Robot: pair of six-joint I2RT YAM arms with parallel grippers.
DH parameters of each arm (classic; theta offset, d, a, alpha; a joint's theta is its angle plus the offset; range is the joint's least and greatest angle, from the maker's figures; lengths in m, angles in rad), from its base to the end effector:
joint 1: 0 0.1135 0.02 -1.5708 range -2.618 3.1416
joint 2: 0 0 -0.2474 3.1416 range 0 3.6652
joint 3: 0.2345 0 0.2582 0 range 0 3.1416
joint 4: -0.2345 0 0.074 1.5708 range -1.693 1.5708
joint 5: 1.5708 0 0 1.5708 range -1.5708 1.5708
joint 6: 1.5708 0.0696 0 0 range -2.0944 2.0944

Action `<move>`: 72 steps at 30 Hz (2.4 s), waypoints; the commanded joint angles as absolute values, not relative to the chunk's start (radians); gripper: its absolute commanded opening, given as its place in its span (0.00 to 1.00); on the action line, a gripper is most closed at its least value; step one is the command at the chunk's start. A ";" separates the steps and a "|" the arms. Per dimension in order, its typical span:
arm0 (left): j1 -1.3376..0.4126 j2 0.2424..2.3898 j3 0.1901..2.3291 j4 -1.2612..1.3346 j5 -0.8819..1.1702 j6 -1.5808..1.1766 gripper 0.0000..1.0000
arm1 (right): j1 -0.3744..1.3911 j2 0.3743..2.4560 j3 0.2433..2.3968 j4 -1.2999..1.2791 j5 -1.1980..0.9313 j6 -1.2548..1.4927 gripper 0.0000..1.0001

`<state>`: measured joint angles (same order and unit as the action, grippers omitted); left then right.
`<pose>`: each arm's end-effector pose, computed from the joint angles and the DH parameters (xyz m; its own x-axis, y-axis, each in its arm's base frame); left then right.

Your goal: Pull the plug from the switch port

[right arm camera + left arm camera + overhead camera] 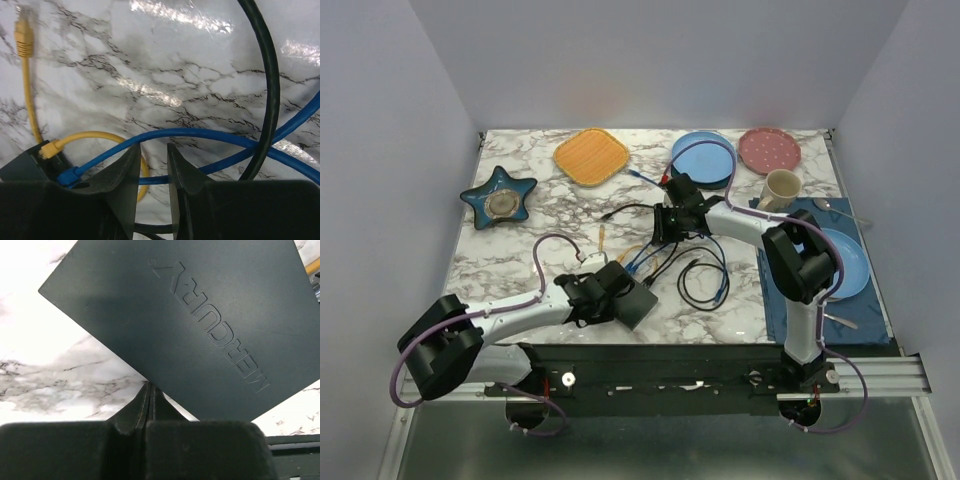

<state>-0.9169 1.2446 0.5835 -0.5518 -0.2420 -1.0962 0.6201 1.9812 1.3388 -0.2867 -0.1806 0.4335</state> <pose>0.1503 -0.1687 0.1084 -0.9004 -0.2448 -0.3597 -0.1779 0.9616 -0.2090 0.3516 0.2664 0.1238 -0.8685 -0.1124 -0.4828 -0.3243 0.8654 0.3820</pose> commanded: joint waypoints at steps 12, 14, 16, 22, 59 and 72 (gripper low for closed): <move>-0.649 1.388 0.641 -0.359 -0.071 -0.973 0.00 | 0.655 1.793 1.085 -0.298 -0.190 0.508 0.37; -0.647 1.429 0.681 -0.339 -0.040 -0.966 0.00 | 0.663 1.760 1.048 -0.287 -0.209 0.521 0.37; -0.647 1.491 0.744 -0.330 -0.020 -0.960 0.00 | 0.673 1.740 1.026 -0.279 -0.215 0.534 0.37; -0.634 1.627 0.942 -0.367 -0.032 -0.925 0.00 | 0.698 1.677 0.983 -0.258 -0.249 0.575 0.37; -1.104 1.406 0.680 -0.310 0.081 -0.721 0.00 | 0.641 1.965 1.414 -0.466 -0.075 0.482 0.42; -0.983 1.551 0.703 -0.382 -0.104 -0.824 0.00 | 0.640 1.931 1.273 -0.416 -0.098 0.483 0.42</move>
